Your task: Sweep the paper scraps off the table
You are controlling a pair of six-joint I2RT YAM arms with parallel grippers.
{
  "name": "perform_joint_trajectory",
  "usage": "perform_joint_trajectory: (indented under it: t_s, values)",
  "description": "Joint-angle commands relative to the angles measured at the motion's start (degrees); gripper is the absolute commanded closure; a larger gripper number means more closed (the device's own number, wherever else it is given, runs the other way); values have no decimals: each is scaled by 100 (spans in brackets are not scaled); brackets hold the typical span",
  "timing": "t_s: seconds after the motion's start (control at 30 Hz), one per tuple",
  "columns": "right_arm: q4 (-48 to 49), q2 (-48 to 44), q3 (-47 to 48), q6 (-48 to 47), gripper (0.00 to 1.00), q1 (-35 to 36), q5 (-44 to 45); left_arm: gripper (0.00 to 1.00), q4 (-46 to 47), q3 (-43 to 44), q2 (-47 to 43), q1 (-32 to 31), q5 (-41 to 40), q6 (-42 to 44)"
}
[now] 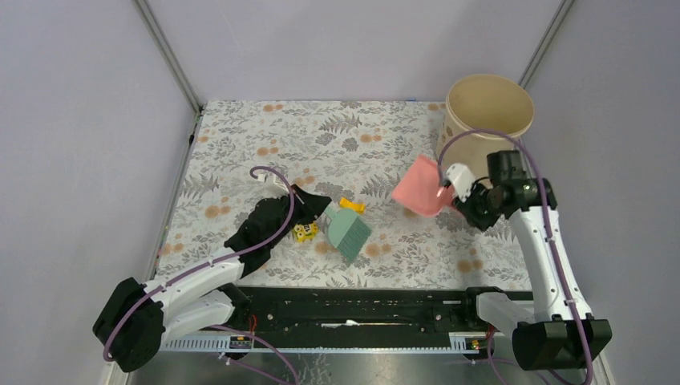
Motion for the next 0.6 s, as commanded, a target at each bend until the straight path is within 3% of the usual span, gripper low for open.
perform_joint_trajectory:
  t_s: [0.0, 0.17, 0.4, 0.57]
  values:
    - [165, -389, -1201, 249, 98, 241, -428, 100, 1122, -230, 80, -210, -287, -692]
    - [470, -280, -1898, 529, 99, 249, -635, 100, 1277, -528, 245, -425, -438, -756]
    - [1365, 354, -1991, 1722, 94, 310, -897, 100, 1494, -949, 377, -619, -926, -1026]
    - [2103, 985, -1946, 2442, 94, 709, -348, 100, 1420, -1021, 588, -705, -1340, -1362]
